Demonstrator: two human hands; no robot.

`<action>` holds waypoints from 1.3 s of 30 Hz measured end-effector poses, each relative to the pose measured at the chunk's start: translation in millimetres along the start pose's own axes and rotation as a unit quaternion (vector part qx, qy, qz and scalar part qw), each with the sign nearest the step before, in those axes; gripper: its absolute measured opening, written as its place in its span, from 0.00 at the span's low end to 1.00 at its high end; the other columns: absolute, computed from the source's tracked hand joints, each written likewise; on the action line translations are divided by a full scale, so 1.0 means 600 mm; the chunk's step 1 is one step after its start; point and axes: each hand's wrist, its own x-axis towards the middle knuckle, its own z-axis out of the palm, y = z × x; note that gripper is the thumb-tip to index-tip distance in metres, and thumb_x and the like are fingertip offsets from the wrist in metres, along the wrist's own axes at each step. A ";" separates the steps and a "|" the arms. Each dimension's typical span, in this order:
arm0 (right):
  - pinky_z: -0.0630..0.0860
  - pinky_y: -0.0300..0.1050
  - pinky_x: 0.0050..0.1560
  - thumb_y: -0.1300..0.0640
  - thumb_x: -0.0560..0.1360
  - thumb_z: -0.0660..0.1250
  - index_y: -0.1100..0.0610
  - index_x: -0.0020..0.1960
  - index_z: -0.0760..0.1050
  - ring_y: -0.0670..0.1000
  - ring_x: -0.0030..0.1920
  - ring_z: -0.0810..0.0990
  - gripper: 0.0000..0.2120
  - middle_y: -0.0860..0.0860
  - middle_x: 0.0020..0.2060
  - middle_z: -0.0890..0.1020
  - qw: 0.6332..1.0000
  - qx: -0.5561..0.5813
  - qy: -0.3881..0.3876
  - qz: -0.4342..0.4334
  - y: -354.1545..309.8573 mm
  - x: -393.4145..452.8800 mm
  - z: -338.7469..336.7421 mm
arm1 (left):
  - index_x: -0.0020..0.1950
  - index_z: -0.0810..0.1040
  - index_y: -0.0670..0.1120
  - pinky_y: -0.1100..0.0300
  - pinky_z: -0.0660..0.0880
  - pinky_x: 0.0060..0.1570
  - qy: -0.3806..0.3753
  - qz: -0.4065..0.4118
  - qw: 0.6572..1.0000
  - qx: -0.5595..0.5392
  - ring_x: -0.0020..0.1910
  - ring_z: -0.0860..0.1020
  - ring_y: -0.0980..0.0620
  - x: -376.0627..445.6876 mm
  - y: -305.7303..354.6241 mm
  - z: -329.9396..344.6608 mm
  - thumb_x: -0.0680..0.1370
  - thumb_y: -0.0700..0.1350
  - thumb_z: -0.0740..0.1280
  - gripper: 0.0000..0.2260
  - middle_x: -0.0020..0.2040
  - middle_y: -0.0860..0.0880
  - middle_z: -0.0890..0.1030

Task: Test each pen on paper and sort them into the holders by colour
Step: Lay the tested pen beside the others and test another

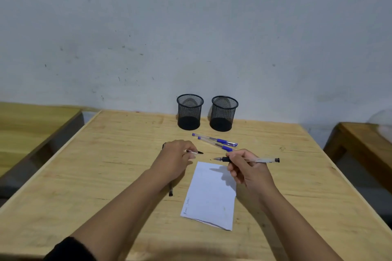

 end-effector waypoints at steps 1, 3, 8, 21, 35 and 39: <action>0.67 0.34 0.27 0.64 0.75 0.64 0.59 0.42 0.80 0.46 0.27 0.71 0.06 0.52 0.28 0.78 1.000 -0.014 -0.011 0.011 0.005 -0.001 0.001 | 0.51 0.80 0.50 0.75 0.65 0.39 0.009 0.007 1.000 -0.001 0.45 0.72 0.59 -0.021 0.000 -0.004 0.76 0.43 0.65 0.07 0.51 0.54 0.78; 0.67 0.37 0.30 0.65 0.73 0.66 0.57 0.40 0.81 0.47 0.29 0.71 0.08 0.50 0.29 0.78 0.998 -0.054 -0.024 0.014 0.015 -0.003 0.004 | 0.51 0.79 0.50 0.75 0.64 0.42 0.029 0.018 0.999 -0.003 0.44 0.72 0.61 -0.071 -0.001 -0.006 0.75 0.43 0.66 0.06 0.50 0.56 0.77; 0.65 0.35 0.25 0.63 0.74 0.65 0.57 0.37 0.78 0.46 0.25 0.69 0.08 0.50 0.26 0.75 0.988 -0.140 -0.064 0.005 0.026 -0.006 0.030 | 0.44 0.80 0.51 0.72 0.63 0.51 0.050 0.078 0.995 0.028 0.46 0.70 0.62 -0.177 -0.006 0.019 0.72 0.49 0.65 0.05 0.46 0.58 0.80; 0.70 0.37 0.35 0.63 0.72 0.62 0.58 0.37 0.76 0.44 0.30 0.73 0.06 0.56 0.32 0.79 0.949 -0.274 -0.140 -0.075 0.064 0.006 0.076 | 0.46 0.81 0.50 0.80 0.62 0.50 0.082 0.044 0.996 -0.012 0.49 0.71 0.62 -0.205 -0.015 0.045 0.71 0.48 0.71 0.06 0.46 0.57 0.82; 0.70 0.35 0.35 0.65 0.71 0.62 0.61 0.37 0.75 0.44 0.32 0.73 0.06 0.55 0.32 0.80 0.943 -0.275 -0.152 -0.109 0.072 0.001 0.074 | 0.47 0.82 0.49 0.78 0.63 0.47 0.076 0.032 0.996 -0.016 0.49 0.75 0.60 -0.206 -0.012 0.043 0.71 0.48 0.71 0.06 0.46 0.55 0.82; 0.70 0.33 0.35 0.66 0.71 0.62 0.61 0.37 0.76 0.42 0.31 0.73 0.06 0.51 0.31 0.78 0.943 -0.274 -0.150 -0.114 0.071 0.001 0.076 | 0.47 0.82 0.48 0.79 0.62 0.47 0.077 0.034 0.996 -0.012 0.48 0.74 0.61 -0.205 -0.011 0.042 0.72 0.48 0.71 0.07 0.47 0.55 0.82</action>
